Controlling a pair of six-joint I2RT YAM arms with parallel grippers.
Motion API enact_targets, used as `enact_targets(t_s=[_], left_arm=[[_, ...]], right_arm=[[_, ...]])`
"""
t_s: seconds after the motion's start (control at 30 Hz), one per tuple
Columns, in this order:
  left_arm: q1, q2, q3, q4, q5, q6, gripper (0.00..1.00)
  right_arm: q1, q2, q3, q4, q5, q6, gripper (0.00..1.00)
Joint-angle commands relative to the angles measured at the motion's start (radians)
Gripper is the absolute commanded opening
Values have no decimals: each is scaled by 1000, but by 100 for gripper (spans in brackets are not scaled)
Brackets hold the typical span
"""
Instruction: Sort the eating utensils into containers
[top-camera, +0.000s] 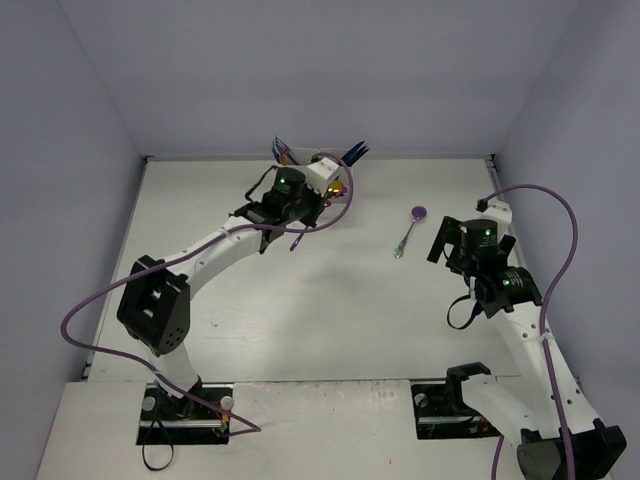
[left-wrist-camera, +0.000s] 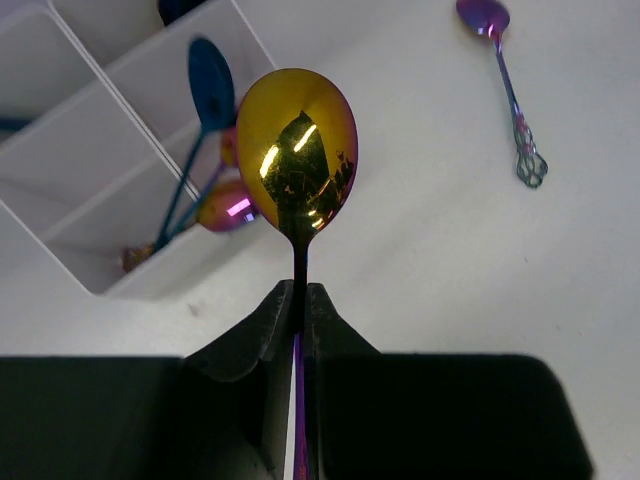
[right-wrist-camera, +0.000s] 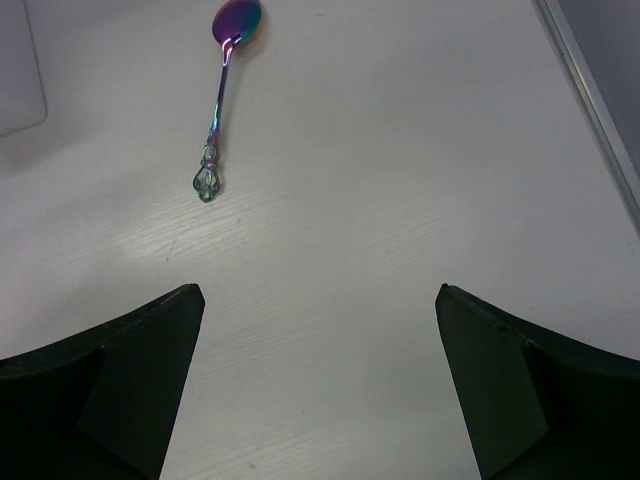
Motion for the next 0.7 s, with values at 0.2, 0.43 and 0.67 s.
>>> enact_targets(t_s=[0.2, 0.43, 0.67], left_arm=[[184, 163, 287, 291, 448, 247, 0], [245, 313, 425, 478, 617, 181, 0], [285, 384, 398, 658, 660, 86, 0]], right_arm=[[-8, 15, 55, 81, -126, -79, 100], [-8, 11, 54, 88, -142, -86, 100], [-8, 9, 51, 89, -124, -82, 100]])
